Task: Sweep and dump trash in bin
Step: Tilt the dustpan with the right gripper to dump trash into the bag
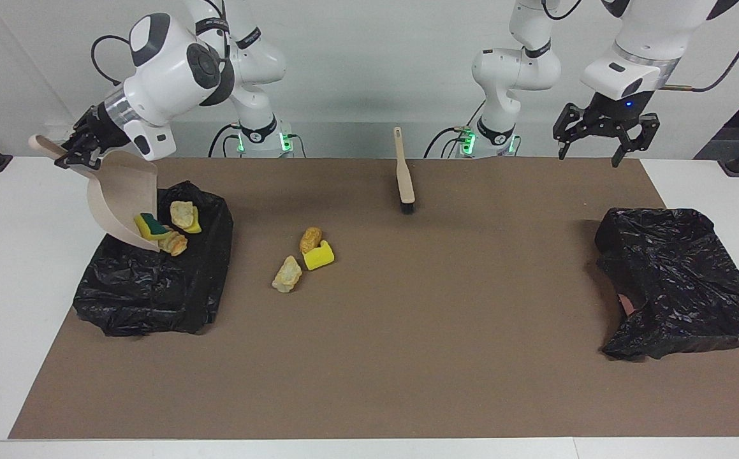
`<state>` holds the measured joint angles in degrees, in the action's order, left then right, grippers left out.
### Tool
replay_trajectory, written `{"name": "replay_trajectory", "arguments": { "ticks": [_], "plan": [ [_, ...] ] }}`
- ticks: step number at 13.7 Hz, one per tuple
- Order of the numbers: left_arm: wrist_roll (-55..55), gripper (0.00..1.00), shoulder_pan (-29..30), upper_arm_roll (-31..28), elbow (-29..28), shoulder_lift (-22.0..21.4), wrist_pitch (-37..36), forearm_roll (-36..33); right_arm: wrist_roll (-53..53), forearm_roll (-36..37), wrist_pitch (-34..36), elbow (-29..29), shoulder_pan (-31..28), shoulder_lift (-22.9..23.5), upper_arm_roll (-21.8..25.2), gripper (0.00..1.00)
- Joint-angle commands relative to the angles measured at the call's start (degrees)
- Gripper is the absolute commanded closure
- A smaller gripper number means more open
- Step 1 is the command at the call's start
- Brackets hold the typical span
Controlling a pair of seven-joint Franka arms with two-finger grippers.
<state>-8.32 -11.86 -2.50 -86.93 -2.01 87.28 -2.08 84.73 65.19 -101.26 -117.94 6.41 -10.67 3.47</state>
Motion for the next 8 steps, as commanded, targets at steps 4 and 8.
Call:
{"name": "replay_trajectory", "arguments": {
  "ticks": [4, 8],
  "plan": [
    [-1.0, 0.0, 4.0, 1.7, 5.4, 3.3, -3.8, 0.9, -1.4, 2.2, 0.6, -1.1, -0.3, -2.3, -1.7, 1.0],
    [-0.9, 0.0, 7.2, 5.4, 5.1, 2.6, -3.5, 0.8, 3.6, -2.2, 9.6, 6.4, -0.3, -3.3, -5.6, 1.0]
  ]
}}
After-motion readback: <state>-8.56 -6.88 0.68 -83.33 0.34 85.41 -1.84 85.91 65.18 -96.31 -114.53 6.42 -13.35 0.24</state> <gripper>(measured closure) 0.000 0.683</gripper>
